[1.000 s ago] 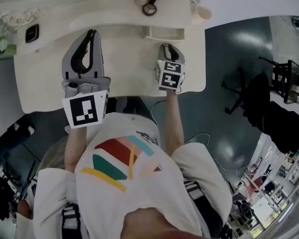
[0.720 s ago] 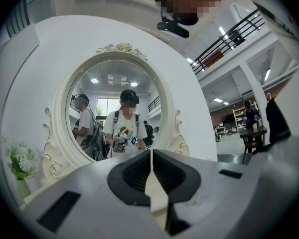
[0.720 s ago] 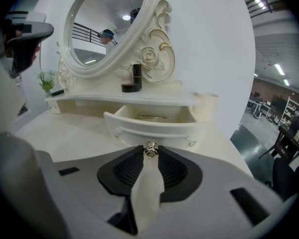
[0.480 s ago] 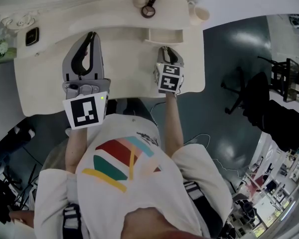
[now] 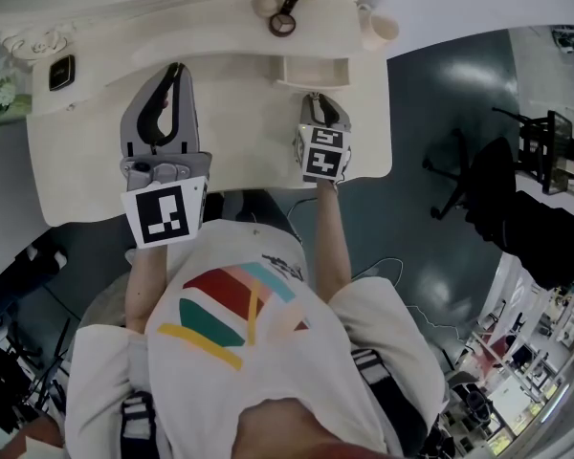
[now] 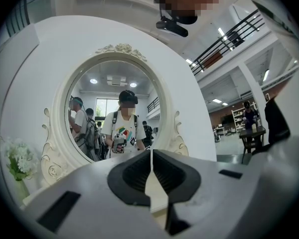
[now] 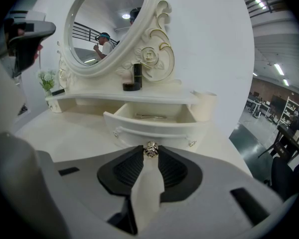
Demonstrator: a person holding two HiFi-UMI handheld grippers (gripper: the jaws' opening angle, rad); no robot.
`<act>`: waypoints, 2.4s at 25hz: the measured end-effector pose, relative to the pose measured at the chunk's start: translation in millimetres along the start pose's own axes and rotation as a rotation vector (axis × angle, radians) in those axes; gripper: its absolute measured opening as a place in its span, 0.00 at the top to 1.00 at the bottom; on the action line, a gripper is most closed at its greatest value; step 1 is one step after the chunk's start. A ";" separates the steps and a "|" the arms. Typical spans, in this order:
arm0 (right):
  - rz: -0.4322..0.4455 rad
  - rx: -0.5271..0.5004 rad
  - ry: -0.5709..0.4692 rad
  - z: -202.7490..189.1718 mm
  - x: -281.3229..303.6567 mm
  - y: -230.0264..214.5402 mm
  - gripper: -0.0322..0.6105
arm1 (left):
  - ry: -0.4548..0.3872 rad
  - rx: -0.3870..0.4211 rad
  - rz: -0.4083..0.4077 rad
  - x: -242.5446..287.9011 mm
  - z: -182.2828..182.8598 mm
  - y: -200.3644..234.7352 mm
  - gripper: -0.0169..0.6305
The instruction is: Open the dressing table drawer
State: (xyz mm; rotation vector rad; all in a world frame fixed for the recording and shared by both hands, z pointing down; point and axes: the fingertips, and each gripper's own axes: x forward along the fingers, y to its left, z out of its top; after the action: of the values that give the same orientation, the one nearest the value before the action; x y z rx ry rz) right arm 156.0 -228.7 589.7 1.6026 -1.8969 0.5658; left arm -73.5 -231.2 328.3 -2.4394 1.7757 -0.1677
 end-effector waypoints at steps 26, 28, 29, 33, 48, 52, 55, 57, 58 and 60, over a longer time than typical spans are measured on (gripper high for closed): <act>0.001 0.052 -0.043 1.5 -6.7 -3.0 0.74 | -0.021 -0.013 0.012 -7.6 7.3 1.7 0.95; -0.002 0.066 -0.078 6.5 -14.4 -4.0 0.73 | -0.025 -0.033 0.016 -10.1 8.7 4.5 0.95; -0.012 0.068 -0.102 11.0 -19.6 -5.7 0.73 | -0.027 -0.040 0.016 -11.3 9.9 5.9 0.95; -0.081 0.054 -0.199 41.4 -37.2 -19.5 0.82 | -0.036 -0.086 0.013 -9.9 20.9 10.8 0.95; -0.083 0.065 -0.592 198.7 -139.4 6.9 0.95 | -0.144 -0.142 0.079 -35.2 73.5 37.1 0.95; -0.002 0.044 -0.691 227.2 -169.5 40.4 0.95 | -0.161 -0.146 0.087 -37.0 82.7 42.2 0.95; 0.036 0.016 -0.729 235.9 -187.6 65.8 0.95 | -0.164 -0.140 0.086 -40.2 85.6 42.8 0.95; 0.067 0.011 -0.750 238.7 -196.6 82.1 0.95 | -0.164 -0.138 0.088 -42.2 86.1 44.7 0.95; 0.083 0.009 -0.761 239.5 -200.3 89.8 0.95 | -0.166 -0.137 0.089 -42.9 87.1 45.8 0.95; 0.105 -0.001 -0.780 238.9 -206.1 103.7 0.95 | -0.179 -0.134 0.087 -44.0 90.7 46.6 0.95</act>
State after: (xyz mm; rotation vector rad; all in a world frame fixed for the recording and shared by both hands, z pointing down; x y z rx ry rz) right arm 37.1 -214.9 279.9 1.8969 -2.5302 -0.0563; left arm -116.2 -200.7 230.5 -2.3710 1.8630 0.1773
